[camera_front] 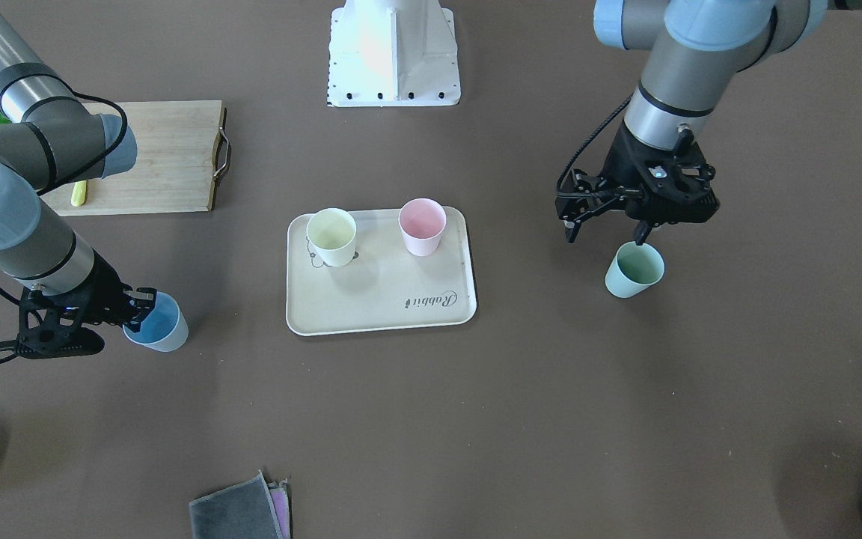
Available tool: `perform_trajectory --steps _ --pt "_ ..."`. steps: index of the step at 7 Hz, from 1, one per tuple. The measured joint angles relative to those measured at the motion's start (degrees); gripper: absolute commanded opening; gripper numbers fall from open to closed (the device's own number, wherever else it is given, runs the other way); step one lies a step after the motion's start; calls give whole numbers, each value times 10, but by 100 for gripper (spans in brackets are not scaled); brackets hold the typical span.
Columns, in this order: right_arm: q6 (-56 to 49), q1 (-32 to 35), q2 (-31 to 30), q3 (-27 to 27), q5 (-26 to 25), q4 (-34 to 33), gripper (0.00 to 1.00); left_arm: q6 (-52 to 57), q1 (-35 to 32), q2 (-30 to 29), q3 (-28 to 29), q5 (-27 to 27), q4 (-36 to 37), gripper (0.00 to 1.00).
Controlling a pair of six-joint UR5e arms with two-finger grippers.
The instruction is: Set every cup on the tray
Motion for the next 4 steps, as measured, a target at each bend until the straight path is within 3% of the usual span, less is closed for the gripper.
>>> perform_trajectory --steps 2,4 --pt "3 2 45 29 21 -56 0 91 -34 51 8 -17 -9 97" --pt "36 -12 87 40 28 -83 0 120 -46 112 29 -19 -78 96"
